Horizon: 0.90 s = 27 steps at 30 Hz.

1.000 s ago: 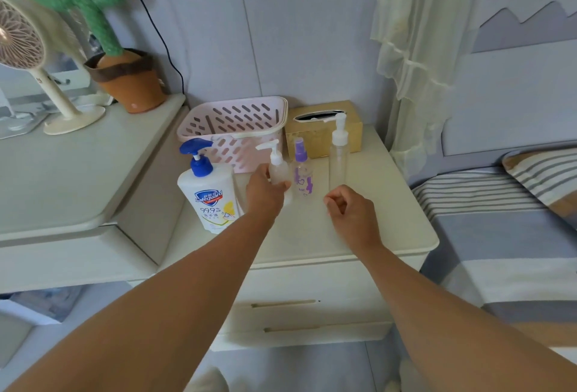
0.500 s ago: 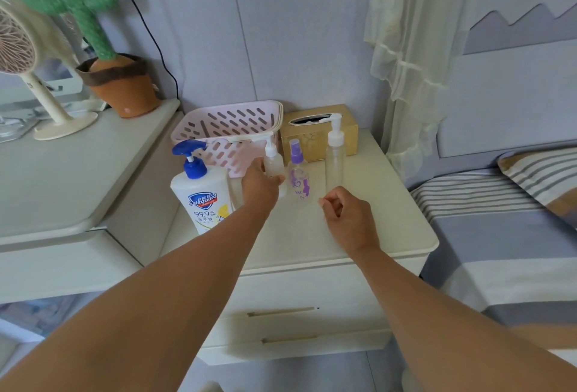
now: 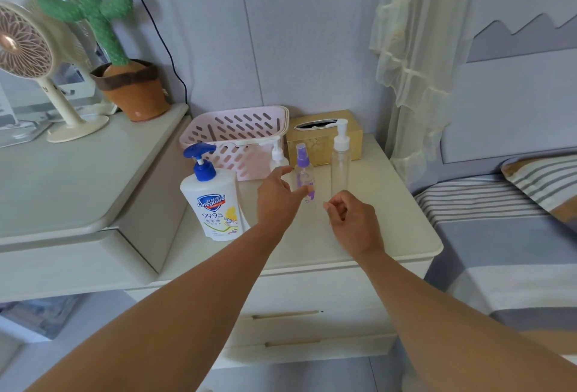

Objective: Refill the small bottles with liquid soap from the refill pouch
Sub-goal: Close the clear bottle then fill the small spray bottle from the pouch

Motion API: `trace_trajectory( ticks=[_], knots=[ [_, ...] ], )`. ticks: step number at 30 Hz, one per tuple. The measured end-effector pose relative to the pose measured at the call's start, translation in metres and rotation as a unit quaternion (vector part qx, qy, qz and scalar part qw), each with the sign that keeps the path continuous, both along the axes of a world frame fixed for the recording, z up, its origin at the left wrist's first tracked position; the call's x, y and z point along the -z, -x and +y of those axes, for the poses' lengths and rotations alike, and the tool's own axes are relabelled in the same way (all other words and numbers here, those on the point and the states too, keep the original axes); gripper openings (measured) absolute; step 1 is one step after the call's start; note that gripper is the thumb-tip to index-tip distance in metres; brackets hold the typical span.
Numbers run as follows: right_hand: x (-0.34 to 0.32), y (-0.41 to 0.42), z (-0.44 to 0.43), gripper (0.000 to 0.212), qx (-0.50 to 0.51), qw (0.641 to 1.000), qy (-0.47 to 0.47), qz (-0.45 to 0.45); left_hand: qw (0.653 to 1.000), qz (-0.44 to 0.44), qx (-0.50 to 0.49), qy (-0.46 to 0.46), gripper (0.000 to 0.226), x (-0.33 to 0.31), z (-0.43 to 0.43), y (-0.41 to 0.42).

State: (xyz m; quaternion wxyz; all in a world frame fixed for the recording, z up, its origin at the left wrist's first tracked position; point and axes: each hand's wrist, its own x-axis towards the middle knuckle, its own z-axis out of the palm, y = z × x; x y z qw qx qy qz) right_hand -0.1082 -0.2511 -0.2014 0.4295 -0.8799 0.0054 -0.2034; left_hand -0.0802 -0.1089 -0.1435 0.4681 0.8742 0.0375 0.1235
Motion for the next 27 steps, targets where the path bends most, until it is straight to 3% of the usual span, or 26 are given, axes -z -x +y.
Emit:
trace_trajectory(
  ticks=[6, 14, 19, 22, 27],
  knots=[
    [0.0, -0.001, 0.001, 0.015, -0.003, 1.0, 0.01, -0.001, 1.0, 0.011, -0.001, -0.005, 0.06, -0.005, -0.01, -0.011],
    [-0.001, 0.001, 0.001, 0.014, -0.007, 0.999, 0.031, -0.009, 1.0, 0.011, 0.011, -0.014, 0.04, -0.01, -0.004, 0.001],
    [-0.007, 0.003, 0.002, 0.008, -0.033, 0.997, 0.043, 0.046, 0.999, 0.0, 0.036, -0.025, 0.036, -0.016, 0.016, 0.028],
    [-0.026, 0.006, 0.006, 0.008, -0.061, 0.996, -0.014, 0.069, 0.996, 0.029, 0.08, -0.002, 0.034, -0.019, 0.023, 0.046],
    [-0.087, 0.033, 0.031, 0.029, -0.091, 0.986, -0.141, -0.001, 0.994, 0.013, 0.105, -0.017, 0.03, -0.028, 0.031, 0.077]
  ],
)
